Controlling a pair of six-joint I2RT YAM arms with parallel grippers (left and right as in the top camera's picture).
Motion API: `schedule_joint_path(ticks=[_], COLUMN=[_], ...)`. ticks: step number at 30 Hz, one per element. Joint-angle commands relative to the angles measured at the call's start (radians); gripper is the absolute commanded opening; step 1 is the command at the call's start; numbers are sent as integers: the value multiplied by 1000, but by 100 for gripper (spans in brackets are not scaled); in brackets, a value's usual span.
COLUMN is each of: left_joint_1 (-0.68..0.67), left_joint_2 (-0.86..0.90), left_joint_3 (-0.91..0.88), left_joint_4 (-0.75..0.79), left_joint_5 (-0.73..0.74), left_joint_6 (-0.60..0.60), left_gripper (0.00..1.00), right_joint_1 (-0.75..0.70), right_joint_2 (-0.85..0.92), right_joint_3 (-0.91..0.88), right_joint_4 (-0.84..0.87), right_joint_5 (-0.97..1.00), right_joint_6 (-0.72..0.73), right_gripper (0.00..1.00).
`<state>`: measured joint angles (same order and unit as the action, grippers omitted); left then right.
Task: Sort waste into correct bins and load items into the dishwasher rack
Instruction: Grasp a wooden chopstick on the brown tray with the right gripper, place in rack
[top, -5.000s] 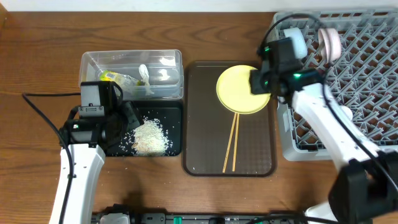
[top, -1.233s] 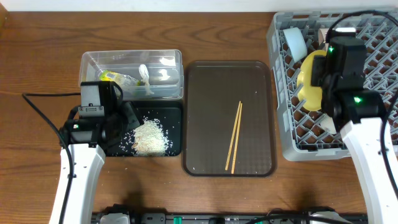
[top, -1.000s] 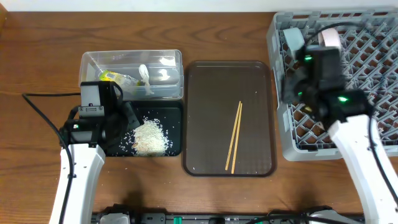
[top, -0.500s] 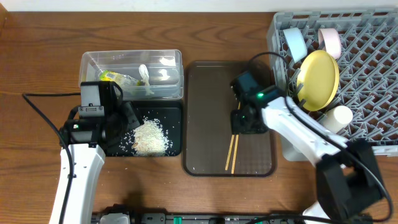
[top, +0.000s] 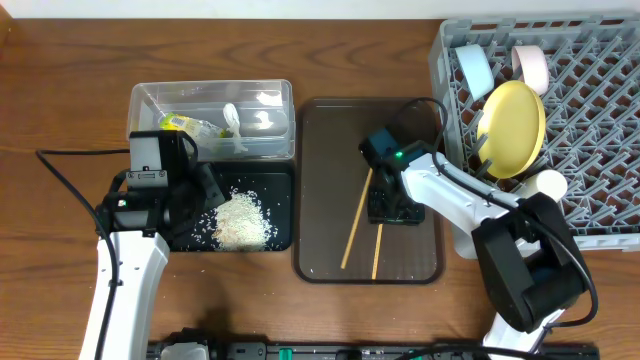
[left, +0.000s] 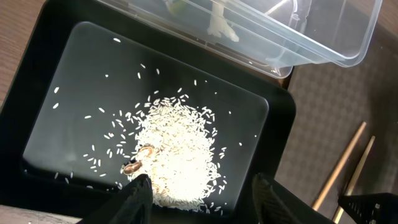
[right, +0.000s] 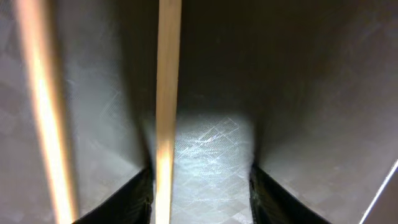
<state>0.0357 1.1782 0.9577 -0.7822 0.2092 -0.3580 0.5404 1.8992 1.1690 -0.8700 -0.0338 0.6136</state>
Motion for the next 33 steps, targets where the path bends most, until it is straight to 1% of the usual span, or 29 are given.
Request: schedule_joint_path(ticks=[1,3,4,5,10,11,15,19,25,29,33], left_joint_1=[3,3,3,3,3,3,3,3,3,3,3], left_joint_2=[6,6,6,6,6,6,6,6,6,6,6], left_joint_3=[2,2,2,2,2,2,2,2,2,2,2], left_joint_4=[-2,-2,-3,-3,-2,-2,-2,-2,-2,-2,-2], left_joint_5=[-10,-10,-9,-10,-10,-10,-10,-10,-10,-10,-10], left_joint_6=[18,18,18,18,18,18,18,18,18,18,18], left_gripper=[55,55,55,55,55,55,55,55,55,55,55], right_joint_1=[19,19,19,19,12,3,-59,-162,-339,-429,-484], right_joint_2=[17,17,17,17,7,-5,-76,-163,-193,-191,-176], right_joint_3=[-6,-6,-6,-6,3,15,88,208,369,381,381], right_joint_4=[5,5,5,5,13,13,-3,-54,-171,-200,-220], right_joint_5=[11,10,10,10,12,11,11,11,10,6,6], right_joint_6=[22,22,22,22,19,-1,-127,-298,-453,-562,-611], right_gripper=[32,13,6,2,1,1,1,1,1,1,1])
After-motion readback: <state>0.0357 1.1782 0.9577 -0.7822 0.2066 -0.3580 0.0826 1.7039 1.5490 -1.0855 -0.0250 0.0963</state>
